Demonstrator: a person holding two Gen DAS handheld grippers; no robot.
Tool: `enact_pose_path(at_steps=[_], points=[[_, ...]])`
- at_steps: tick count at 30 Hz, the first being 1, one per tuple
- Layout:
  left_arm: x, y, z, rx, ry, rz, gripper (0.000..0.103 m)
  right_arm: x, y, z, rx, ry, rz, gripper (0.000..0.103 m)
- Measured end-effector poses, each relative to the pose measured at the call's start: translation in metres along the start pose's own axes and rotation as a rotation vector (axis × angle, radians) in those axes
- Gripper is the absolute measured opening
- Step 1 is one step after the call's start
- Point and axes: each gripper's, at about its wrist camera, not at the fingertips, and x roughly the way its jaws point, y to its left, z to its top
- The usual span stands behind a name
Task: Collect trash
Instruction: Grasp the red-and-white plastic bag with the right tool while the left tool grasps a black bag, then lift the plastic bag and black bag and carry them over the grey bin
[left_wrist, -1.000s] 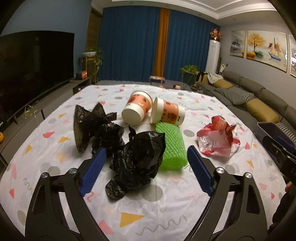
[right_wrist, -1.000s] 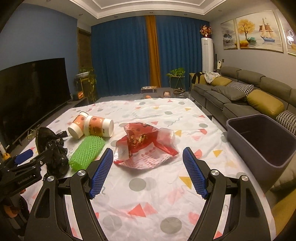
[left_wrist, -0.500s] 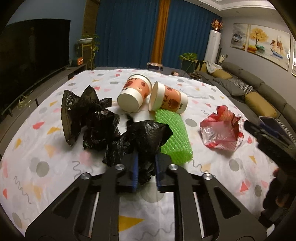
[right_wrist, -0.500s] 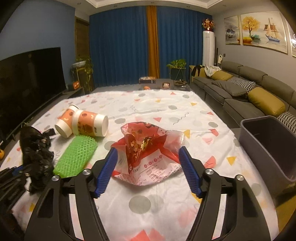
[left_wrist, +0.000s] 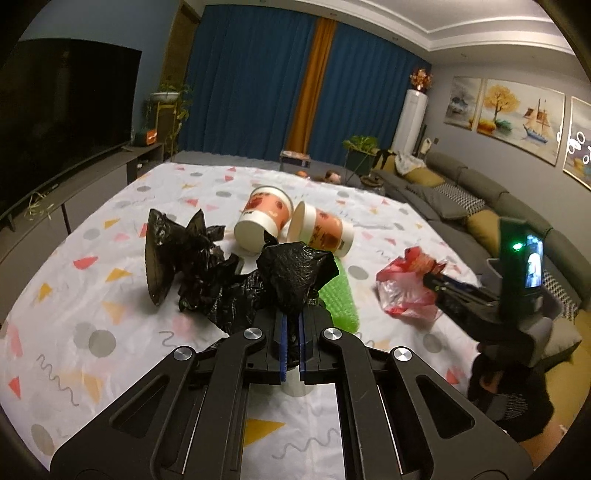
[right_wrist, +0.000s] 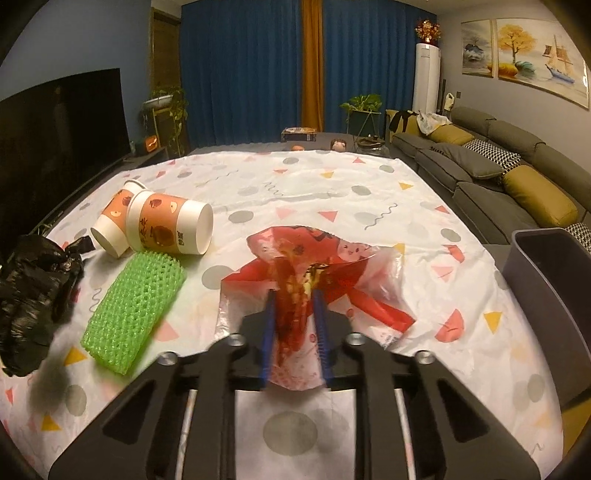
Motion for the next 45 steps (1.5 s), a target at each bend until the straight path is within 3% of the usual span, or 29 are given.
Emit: enact_pose_path(at_steps=[8, 37, 45], points=[[-0.002, 0.003, 0.002, -0.011, -0.008, -0.008, 0.003, -0.005, -0.004, -0.001, -0.004, -0.018, -0.004, 0.008], [-0.033, -0.040, 0.010, 0.019, -0.050, -0.069, 0.003, -0.125, -0.053, -0.017, 0.045, -0.229, 0.051, 0.007], [-0.038, -0.071, 0.023, 0.068, -0.072, -0.119, 0.003, -0.146, -0.070, -0.017, 0.059, -0.267, 0.052, 0.007]])
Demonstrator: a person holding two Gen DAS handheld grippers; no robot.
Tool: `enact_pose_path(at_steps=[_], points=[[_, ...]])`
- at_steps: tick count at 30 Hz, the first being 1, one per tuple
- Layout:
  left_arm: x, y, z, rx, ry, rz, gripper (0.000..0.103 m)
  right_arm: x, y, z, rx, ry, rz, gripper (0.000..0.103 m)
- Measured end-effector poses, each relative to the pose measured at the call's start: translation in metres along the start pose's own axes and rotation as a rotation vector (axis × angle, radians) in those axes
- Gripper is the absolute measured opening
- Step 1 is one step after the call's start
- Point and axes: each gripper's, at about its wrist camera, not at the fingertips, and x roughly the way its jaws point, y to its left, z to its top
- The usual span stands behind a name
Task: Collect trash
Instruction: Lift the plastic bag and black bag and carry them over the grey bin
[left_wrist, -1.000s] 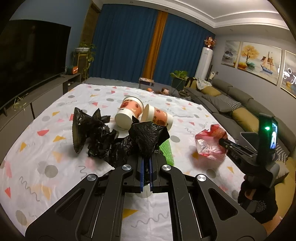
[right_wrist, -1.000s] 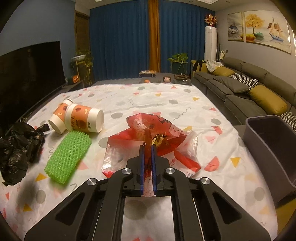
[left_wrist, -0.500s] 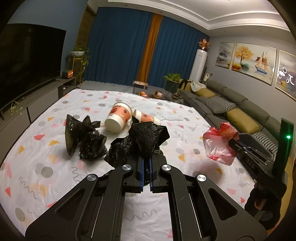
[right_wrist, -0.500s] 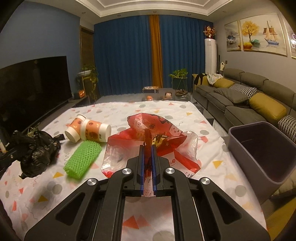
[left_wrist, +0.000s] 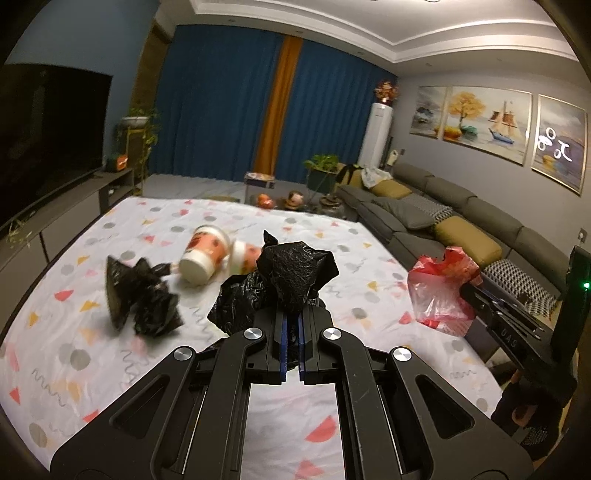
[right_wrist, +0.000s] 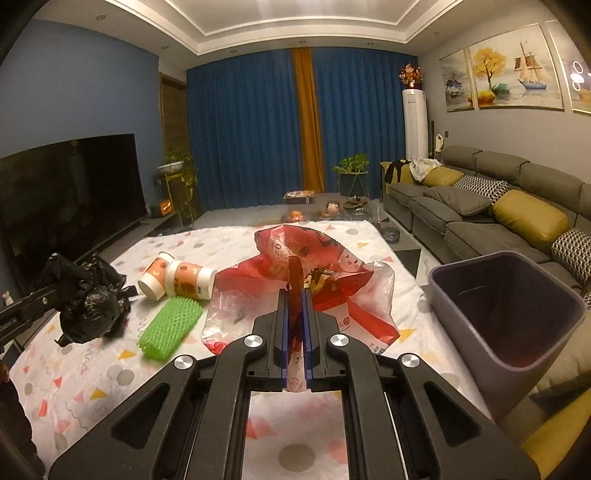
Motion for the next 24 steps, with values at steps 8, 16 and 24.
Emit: enact_pose_path(at_steps=[8, 16, 24], points=[[0.024, -0.036, 0.007, 0.035, 0.023, -0.074, 0.003, -0.016, -0.020, 0.006, 0.000, -0.026, -0.041, 0.007], [0.047, -0.075, 0.018, 0.081, 0.034, -0.141, 0.003, -0.025, -0.042, 0.012, -0.005, -0.048, -0.117, 0.007], [0.071, -0.125, 0.030, 0.149, 0.039, -0.210, 0.003, -0.026, -0.076, 0.018, 0.011, -0.062, -0.211, 0.007]])
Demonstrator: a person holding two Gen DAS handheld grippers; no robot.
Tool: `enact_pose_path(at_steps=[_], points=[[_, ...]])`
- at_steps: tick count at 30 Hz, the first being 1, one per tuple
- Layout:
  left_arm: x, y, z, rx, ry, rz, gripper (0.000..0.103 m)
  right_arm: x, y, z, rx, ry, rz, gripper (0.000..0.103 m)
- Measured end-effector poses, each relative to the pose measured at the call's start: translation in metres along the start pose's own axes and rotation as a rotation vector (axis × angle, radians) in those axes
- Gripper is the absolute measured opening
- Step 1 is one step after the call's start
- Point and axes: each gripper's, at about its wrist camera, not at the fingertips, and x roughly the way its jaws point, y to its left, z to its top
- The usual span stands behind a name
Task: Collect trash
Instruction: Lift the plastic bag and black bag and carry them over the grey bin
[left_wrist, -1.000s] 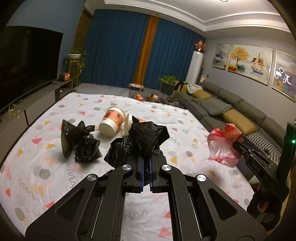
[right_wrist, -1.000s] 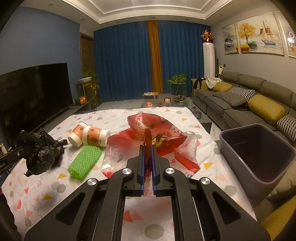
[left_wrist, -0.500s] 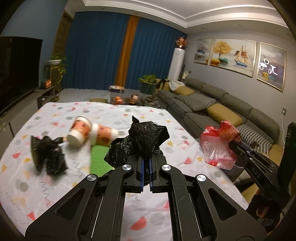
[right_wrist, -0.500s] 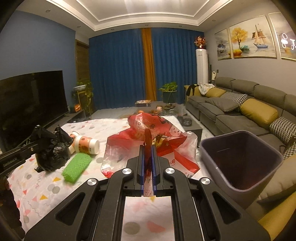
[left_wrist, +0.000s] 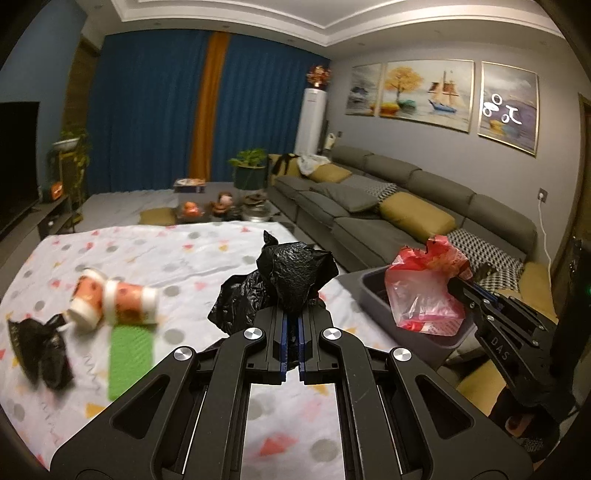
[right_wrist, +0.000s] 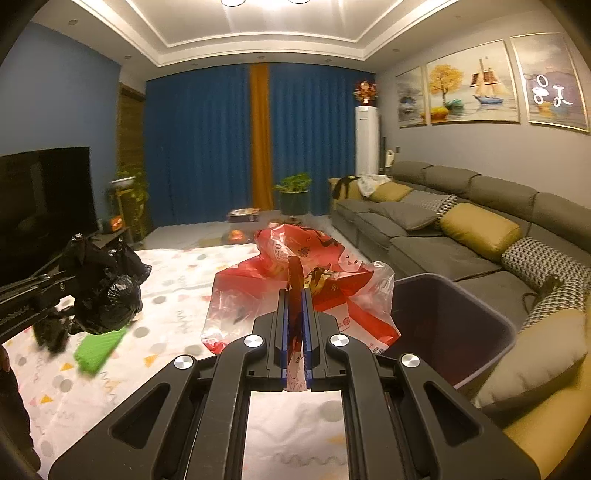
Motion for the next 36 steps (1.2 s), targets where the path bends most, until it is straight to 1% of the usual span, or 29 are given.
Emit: enact_pose_path(at_steps=[5, 12, 16, 22, 27, 36], points=[[0.019, -0.027, 0.008, 0.029, 0.007, -0.052, 0.003, 0.004, -0.019, 0.003, 0.012, -0.008, -0.055, 0.007], [0.049, -0.072, 0.016, 0.095, 0.018, -0.126, 0.003, 0.008, -0.050, 0.005, 0.047, -0.013, -0.126, 0.007], [0.068, -0.092, 0.018, 0.105, 0.036, -0.170, 0.003, 0.011, -0.072, 0.005, 0.068, -0.010, -0.175, 0.007], [0.092, -0.114, 0.019, 0.121, 0.056, -0.216, 0.003, 0.017, -0.092, 0.001, 0.090, 0.001, -0.225, 0.007], [0.105, -0.133, 0.019, 0.148, 0.062, -0.243, 0.003, 0.020, -0.104, 0.001, 0.103, 0.001, -0.244, 0.007], [0.121, -0.146, 0.018, 0.163, 0.080, -0.274, 0.003, 0.027, -0.122, 0.001, 0.119, 0.004, -0.268, 0.007]])
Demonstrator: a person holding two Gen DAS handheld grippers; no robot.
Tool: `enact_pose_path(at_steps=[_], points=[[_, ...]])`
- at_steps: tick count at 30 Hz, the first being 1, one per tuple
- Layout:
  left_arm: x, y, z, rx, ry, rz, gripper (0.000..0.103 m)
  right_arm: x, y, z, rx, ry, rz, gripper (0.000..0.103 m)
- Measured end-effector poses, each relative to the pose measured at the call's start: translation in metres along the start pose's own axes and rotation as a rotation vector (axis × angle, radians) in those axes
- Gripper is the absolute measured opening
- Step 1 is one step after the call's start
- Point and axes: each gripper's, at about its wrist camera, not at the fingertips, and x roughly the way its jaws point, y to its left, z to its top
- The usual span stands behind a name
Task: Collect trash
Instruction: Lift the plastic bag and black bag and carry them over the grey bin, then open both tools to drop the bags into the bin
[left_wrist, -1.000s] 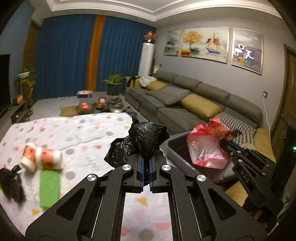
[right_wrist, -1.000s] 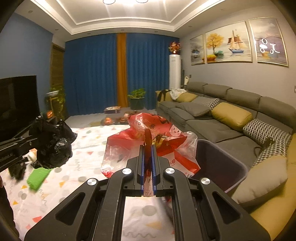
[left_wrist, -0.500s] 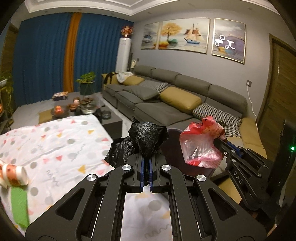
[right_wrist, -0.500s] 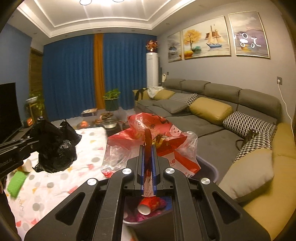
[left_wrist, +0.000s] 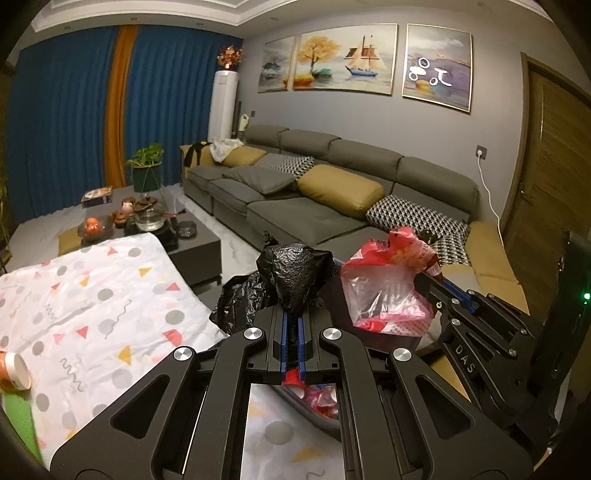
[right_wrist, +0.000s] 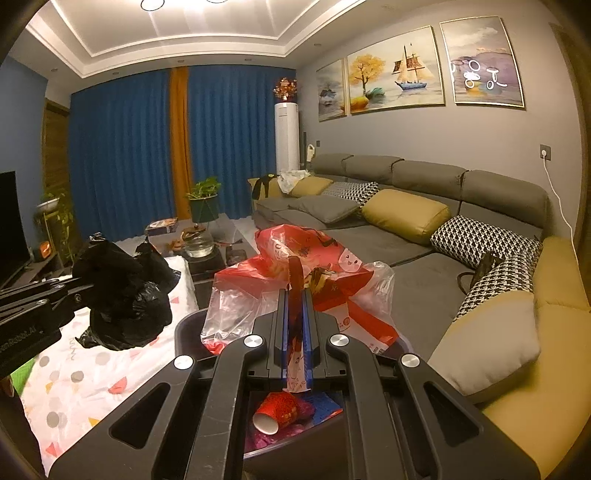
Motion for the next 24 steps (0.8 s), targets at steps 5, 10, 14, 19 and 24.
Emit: enact_pose_path(at_steps=[5, 10, 14, 19, 24], points=[[0.011, -0.001, 0.000, 0.005, 0.012, -0.022, 0.003, 0.003, -0.001, 0.002, 0.010, 0.003, -0.012, 0.007], [0.020, -0.002, 0.000, -0.001, 0.024, -0.045, 0.003, 0.008, -0.007, 0.004, 0.018, 0.002, -0.017, 0.008], [0.028, 0.000, 0.002, -0.011, 0.033, -0.063, 0.003, 0.013, -0.010, 0.005, 0.026, 0.006, -0.018, 0.008], [0.036, -0.003, 0.000, -0.012, 0.040, -0.074, 0.003, 0.018, -0.013, 0.006, 0.033, 0.009, -0.021, 0.008], [0.043, -0.005, 0.000, -0.012, 0.050, -0.084, 0.003, 0.023, -0.016, 0.006, 0.039, 0.013, -0.021, 0.008]])
